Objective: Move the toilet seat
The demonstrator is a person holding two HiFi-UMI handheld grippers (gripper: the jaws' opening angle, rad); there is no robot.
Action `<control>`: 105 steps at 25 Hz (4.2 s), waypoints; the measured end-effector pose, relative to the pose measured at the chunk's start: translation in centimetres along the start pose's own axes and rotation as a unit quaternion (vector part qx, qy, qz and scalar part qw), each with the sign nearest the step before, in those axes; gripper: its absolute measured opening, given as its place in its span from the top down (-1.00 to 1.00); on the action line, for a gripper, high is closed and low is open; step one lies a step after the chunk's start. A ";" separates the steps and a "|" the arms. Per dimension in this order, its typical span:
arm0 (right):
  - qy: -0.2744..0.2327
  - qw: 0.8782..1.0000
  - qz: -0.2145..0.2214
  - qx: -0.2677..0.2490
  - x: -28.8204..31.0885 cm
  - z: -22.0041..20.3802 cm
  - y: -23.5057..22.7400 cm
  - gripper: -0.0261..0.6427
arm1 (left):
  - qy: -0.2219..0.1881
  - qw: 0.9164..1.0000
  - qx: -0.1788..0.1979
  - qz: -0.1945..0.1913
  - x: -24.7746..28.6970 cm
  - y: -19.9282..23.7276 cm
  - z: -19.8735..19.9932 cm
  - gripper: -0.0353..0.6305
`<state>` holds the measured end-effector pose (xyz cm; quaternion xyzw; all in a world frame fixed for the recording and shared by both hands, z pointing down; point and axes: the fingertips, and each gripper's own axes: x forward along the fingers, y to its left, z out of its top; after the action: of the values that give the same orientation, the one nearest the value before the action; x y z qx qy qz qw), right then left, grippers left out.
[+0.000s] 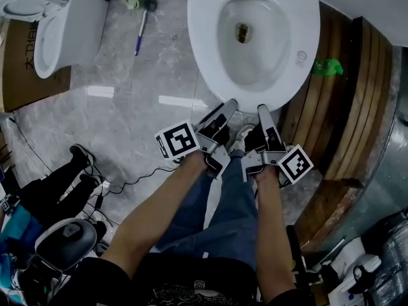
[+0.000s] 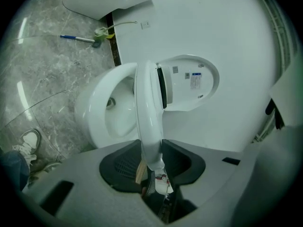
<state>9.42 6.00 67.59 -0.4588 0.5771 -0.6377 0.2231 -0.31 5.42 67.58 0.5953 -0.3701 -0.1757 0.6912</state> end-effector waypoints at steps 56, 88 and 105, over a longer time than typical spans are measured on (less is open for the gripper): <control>-0.070 0.987 0.134 0.062 2.8 11.4 31.1 0.42 | 0.002 0.986 -0.044 -0.159 2.8 -32.0 10.2 0.35; -0.026 0.976 0.158 0.151 14.0 21.5 43.2 0.43 | -0.046 0.988 -0.103 -0.110 11.7 -43.7 22.0 0.34; -0.004 0.964 0.245 0.103 17.8 24.4 45.3 0.49 | -0.058 0.973 -0.080 -0.211 14.6 -46.1 25.4 0.41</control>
<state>10.37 -32.07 28.71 -0.2801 0.6022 -0.6178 0.4209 0.24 -32.76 28.52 0.5915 -0.2602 -0.3804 0.6616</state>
